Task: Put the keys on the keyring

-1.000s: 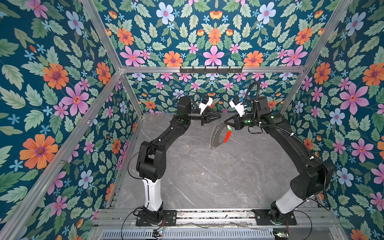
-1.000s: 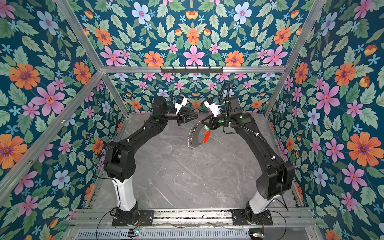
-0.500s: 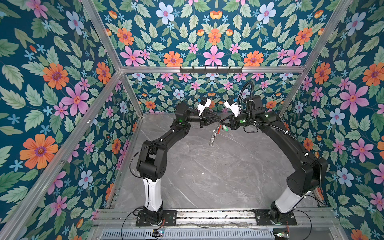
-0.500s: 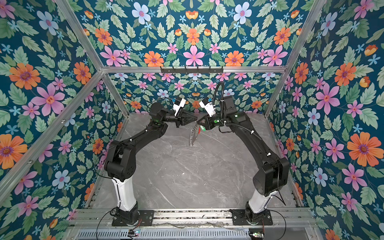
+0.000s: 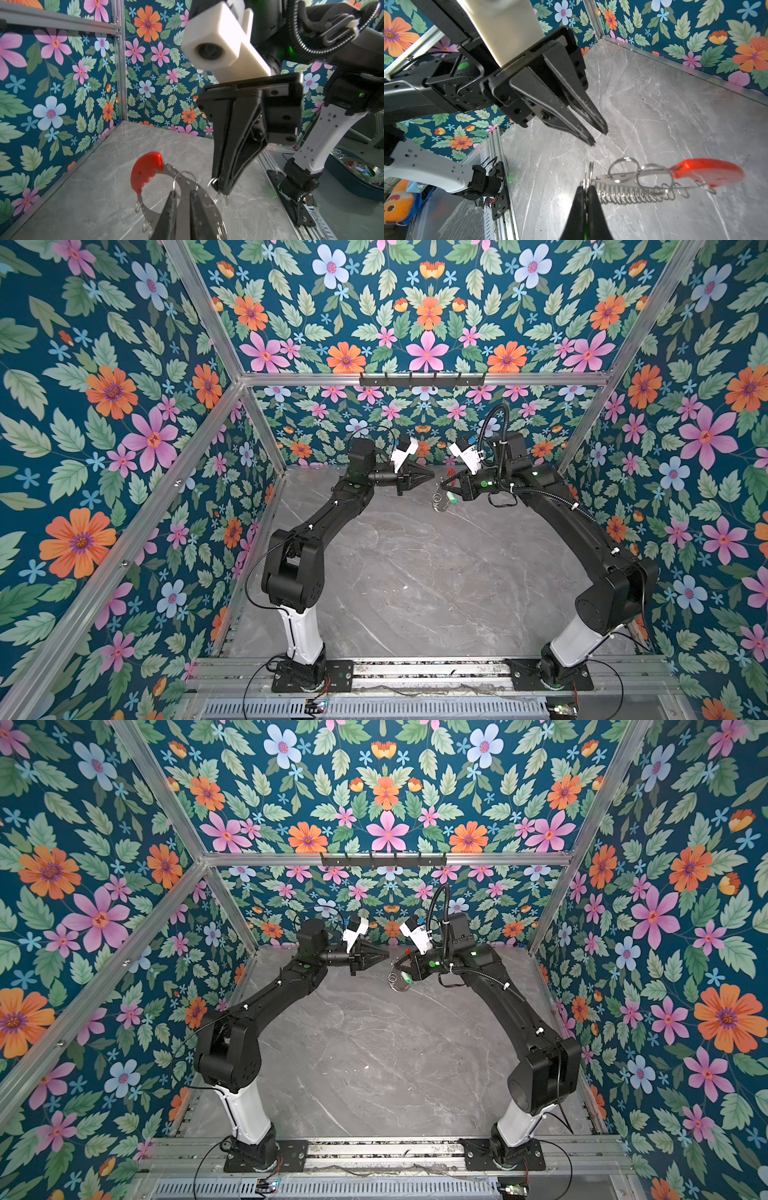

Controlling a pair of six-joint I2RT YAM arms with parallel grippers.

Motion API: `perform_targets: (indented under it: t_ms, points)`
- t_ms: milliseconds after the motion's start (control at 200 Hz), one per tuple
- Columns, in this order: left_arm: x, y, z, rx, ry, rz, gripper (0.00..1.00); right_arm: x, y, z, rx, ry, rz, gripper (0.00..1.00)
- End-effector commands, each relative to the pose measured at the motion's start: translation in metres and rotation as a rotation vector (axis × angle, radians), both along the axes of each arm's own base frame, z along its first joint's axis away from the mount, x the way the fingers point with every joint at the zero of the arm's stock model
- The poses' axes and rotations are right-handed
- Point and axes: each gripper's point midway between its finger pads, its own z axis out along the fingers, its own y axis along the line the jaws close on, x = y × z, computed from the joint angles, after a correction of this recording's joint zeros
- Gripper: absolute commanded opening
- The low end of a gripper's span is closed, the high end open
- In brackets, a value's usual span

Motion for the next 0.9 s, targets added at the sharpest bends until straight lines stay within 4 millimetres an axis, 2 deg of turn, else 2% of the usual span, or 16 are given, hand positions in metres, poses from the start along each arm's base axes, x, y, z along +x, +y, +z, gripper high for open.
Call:
perform_targets:
  t_ms: [0, 250, 895]
  points:
    - [-0.007, 0.000, -0.001, 0.006, -0.016, -0.046, 0.19, -0.002, 0.006, 0.013, 0.045, -0.032, 0.038, 0.00]
    - [-0.016, -0.001, 0.011, -0.033, -0.015, -0.103, 0.23, -0.001, 0.009, 0.013, 0.056, -0.023, 0.050, 0.00]
    - [-0.025, -0.005, 0.010, -0.047, 0.015, -0.168, 0.24, -0.002, 0.015, 0.019, 0.066, -0.031, 0.066, 0.00]
